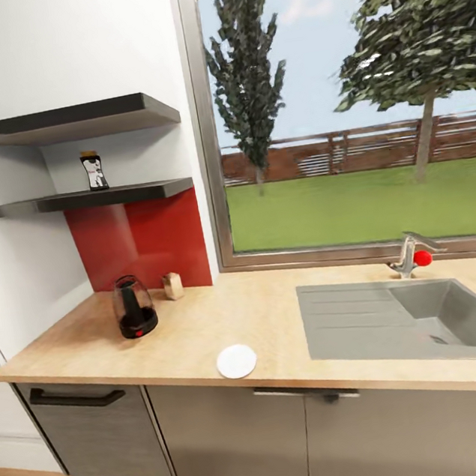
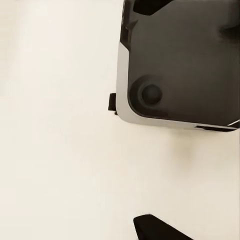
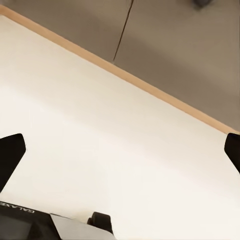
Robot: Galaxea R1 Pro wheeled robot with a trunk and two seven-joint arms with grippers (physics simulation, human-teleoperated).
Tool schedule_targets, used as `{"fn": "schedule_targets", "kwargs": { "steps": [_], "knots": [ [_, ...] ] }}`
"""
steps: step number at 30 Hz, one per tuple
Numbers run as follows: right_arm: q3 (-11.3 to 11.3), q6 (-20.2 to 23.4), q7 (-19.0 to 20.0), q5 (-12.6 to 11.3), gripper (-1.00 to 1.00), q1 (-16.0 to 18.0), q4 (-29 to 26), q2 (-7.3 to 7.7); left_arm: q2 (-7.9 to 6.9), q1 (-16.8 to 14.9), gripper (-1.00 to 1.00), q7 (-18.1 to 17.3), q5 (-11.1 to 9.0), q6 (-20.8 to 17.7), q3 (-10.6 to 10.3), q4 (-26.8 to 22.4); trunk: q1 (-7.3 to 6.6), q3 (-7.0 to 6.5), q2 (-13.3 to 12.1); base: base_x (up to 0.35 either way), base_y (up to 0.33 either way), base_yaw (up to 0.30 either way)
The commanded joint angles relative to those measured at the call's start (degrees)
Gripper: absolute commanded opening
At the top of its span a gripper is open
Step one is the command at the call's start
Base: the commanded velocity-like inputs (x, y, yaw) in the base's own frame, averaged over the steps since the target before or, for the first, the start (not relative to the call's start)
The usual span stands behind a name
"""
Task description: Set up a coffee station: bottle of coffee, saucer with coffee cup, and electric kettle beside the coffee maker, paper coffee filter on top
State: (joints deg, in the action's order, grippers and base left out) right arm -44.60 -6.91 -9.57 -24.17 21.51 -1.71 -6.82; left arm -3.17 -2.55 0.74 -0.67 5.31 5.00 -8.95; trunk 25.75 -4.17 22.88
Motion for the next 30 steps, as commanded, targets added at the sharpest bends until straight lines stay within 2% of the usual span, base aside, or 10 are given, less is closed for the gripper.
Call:
{"fn": "schedule_targets", "kwargs": {
  "steps": [1,2,4,14,20,23,30],
  "knots": [
    [1.2,-0.2,-0.2,1.1,1.0,0.0,0.1,-0.03,0.01,0.0,1.0,0.0,-0.1,0.2,0.3,0.1,0.03,0.02,0.0,0.091,0.338,0.0],
    [4.2,-0.2,-0.2,4.0,1.0,0.0,0.1,-0.04,0.01,0.0,1.0,0.0,-0.1,0.2,0.3,0.1,0.03,0.02,0.0,0.091,0.338,0.0],
    [11.6,-0.2,-0.2,11.1,1.0,0.0,0.2,-0.04,0.05,0.0,1.0,0.0,-0.1,0.1,0.2,0.1,0.03,0.02,0.0,0.091,0.338,0.0],
    [12.8,-0.1,-0.2,12.4,1.0,0.0,0.2,-0.04,0.02,0.0,1.0,0.0,-0.1,0.2,0.3,0.1,0.03,0.02,0.0,0.091,0.338,0.0],
    [15.3,-0.1,-0.2,13.7,1.0,0.0,0.2,-0.01,0.02,0.0,1.0,0.0,0.0,0.2,0.3,0.1,0.03,0.02,0.0,0.091,0.338,0.0],
    [16.4,-0.1,-0.1,13.7,1.0,0.0,0.1,0.33,0.06,0.0,1.0,0.0,-0.1,0.2,0.3,0.1,0.03,0.02,0.0,0.087,0.338,0.0],
    [16.6,-0.1,-0.1,13.9,1.0,0.0,0.2,1.34,0.2,0.0,1.0,-0.1,-0.1,0.3,0.2,0.1,0.03,0.02,0.0,0.021,0.338,0.0]
  ]
}}
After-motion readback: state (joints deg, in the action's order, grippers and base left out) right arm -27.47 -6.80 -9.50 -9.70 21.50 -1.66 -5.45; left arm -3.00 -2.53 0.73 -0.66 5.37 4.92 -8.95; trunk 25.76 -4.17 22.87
